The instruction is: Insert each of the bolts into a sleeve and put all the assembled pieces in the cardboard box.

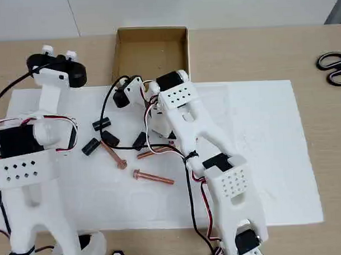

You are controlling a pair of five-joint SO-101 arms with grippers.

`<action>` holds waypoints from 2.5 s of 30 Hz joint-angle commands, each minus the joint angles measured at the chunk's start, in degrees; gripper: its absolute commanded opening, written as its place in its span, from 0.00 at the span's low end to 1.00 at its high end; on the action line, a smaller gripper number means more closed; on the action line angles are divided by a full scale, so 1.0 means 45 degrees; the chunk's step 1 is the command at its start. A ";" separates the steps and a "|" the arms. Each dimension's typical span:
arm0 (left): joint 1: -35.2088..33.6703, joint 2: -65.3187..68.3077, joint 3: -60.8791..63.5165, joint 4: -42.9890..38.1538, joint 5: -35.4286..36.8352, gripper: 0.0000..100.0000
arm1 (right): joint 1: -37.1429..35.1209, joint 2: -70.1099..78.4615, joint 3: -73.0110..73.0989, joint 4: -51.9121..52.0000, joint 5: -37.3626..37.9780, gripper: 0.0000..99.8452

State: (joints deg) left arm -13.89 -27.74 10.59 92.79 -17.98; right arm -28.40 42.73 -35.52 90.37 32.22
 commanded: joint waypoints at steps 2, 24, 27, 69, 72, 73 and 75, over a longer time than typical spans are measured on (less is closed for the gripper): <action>0.0039 -0.0039 -0.0518 0.0059 -0.0020 0.01 | 0.0264 0.0615 0.0137 0.0342 -0.0039 0.09; 0.0039 -0.0039 -0.0498 0.0078 -0.0039 0.01 | 0.0264 0.1748 0.0137 0.0283 -0.0039 0.09; 0.0039 -0.0039 -0.0498 0.0078 -0.0039 0.01 | 0.0283 0.1944 0.0137 0.0733 -0.0020 0.09; 0.0039 -0.0020 -0.0479 0.0078 -0.0020 0.01 | 0.0576 0.2686 0.0078 0.1631 -0.0020 0.00; 0.0039 -0.0020 -0.0479 0.0078 0.0000 0.01 | 0.0654 0.2667 0.0078 0.1631 -0.0020 0.00; 0.0039 -0.0020 -0.0479 0.0078 0.0000 0.01 | 0.0654 0.2647 0.0078 0.1631 -0.0020 0.00; 0.0039 -0.0020 -0.0479 0.0078 0.0000 0.01 | 0.0654 0.2647 0.0078 0.1631 -0.0020 0.00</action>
State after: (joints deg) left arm -13.89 -27.65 10.59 92.79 -17.98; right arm -26.29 47.56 -36.31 94.42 32.04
